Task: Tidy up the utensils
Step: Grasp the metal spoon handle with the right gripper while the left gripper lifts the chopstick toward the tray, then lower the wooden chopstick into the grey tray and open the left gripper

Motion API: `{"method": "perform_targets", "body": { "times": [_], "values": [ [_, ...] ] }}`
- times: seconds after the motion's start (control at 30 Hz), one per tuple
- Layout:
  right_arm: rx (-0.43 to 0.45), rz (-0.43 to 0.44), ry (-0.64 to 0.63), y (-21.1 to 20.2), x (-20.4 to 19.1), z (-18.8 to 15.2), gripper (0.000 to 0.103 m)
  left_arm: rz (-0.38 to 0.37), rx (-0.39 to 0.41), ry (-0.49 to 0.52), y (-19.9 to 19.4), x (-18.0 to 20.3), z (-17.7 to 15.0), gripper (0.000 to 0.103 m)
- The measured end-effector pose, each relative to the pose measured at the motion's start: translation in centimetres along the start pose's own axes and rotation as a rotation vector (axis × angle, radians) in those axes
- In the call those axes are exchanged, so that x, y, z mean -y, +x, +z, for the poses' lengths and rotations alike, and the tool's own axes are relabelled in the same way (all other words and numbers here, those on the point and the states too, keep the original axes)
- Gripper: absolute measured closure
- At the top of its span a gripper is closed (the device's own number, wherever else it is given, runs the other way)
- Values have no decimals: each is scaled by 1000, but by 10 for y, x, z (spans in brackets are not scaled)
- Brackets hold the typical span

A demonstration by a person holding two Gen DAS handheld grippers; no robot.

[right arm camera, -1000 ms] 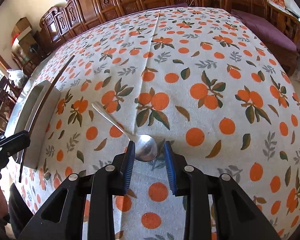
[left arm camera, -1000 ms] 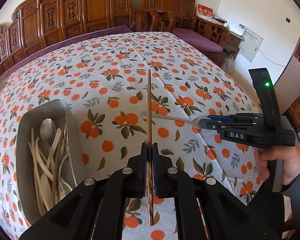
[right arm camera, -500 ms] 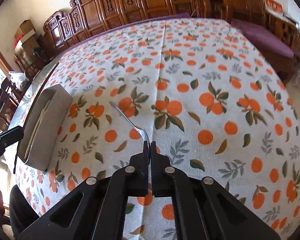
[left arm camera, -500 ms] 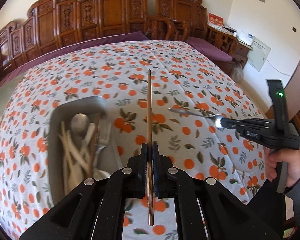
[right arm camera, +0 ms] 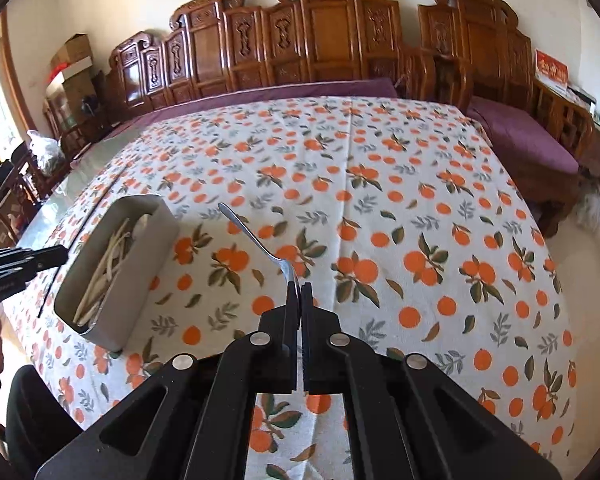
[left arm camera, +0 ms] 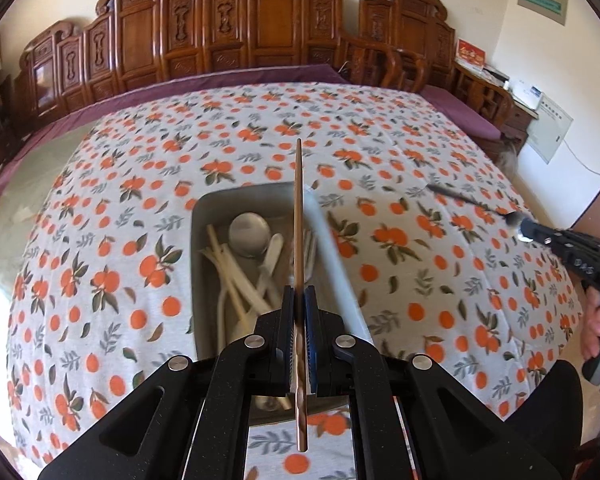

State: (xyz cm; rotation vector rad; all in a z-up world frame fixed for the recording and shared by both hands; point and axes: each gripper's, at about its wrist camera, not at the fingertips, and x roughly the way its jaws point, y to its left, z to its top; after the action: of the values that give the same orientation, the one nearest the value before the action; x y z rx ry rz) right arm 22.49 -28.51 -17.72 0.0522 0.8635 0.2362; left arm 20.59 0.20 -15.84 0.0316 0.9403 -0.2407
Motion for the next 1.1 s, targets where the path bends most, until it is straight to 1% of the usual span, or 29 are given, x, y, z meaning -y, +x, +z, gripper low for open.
{"method": "perform_targets", "body": {
  "times": [0.23, 0.43, 0.7, 0.83, 0.9, 0.97, 1.1],
  "values": [
    [13, 32, -38, -6, -20, 2, 101, 21, -67, -14, 26, -14, -8, 99],
    [12, 47, -60, -7, -31, 2, 101, 27, -99, -13, 42, -13, -9, 99],
    [16, 58, -80, -9, -42, 3, 101, 28, -131, -15, 56, -8, -5, 99],
    [13, 64, -88, -7, -49, 4, 101, 36, -128, -20, 55, -8, -4, 99],
    [11, 68, -94, -5, -53, 4, 101, 36, -123, -22, 53, -9, -4, 96],
    [9, 73, -99, -4, -58, 5, 101, 38, -114, -23, 48, -10, -3, 89],
    [5, 81, -119, 1, -73, 6, 101, 40, -84, -20, 34, -14, -2, 83]
  ]
}}
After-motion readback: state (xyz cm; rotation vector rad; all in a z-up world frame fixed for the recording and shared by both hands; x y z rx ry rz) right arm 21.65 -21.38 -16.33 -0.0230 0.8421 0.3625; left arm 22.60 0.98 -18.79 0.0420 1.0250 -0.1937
